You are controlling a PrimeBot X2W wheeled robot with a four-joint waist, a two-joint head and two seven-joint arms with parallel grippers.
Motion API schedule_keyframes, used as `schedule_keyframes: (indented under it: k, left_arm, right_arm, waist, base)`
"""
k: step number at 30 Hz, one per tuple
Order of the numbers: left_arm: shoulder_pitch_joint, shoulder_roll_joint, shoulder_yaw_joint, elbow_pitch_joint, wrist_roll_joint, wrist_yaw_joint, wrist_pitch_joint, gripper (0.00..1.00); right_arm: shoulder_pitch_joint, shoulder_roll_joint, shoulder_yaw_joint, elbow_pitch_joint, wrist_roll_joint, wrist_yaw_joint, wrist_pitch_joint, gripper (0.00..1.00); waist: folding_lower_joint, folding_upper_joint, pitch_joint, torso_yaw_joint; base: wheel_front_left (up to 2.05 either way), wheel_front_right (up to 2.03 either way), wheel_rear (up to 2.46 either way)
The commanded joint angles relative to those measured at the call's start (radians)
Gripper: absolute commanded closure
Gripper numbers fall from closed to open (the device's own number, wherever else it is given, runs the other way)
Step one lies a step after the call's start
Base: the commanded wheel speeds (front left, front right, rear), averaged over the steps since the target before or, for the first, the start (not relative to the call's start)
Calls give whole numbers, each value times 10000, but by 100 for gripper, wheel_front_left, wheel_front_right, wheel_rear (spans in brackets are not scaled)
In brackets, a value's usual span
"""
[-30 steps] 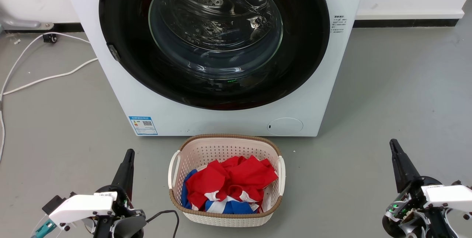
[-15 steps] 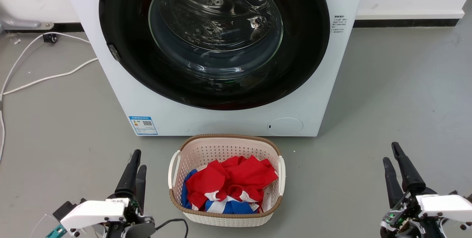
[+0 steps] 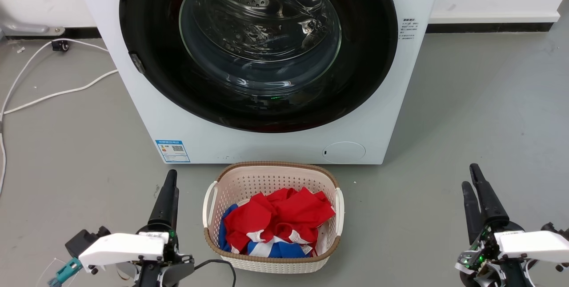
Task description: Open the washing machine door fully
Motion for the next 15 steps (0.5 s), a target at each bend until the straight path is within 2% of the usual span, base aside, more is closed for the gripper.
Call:
schedule_keyframes:
  k: [1, 7, 15]
  left_arm:
    - [-279, 18, -75, -250, 366, -17, -94, 0]
    - [-267, 19, -219, -442, 1923, -19, -331, 0]
    - [-227, 20, -502, -630, 3409, -22, -626, 0]
  right_arm:
    - [-71, -97, 43, -233, -205, 6, -99, 0]
    - [-39, -148, 25, -331, -1328, 8, -331, 0]
    - [37, -214, 132, -458, -3762, 10, -619, 0]
  waist:
    - [0, 0, -3, 3]
    - [0, 0, -17, 9]
    - [0, 0, -18, 35]
  base:
    - [0, 0, 0]
    - [0, 0, 0]
    - [0, 0, 0]
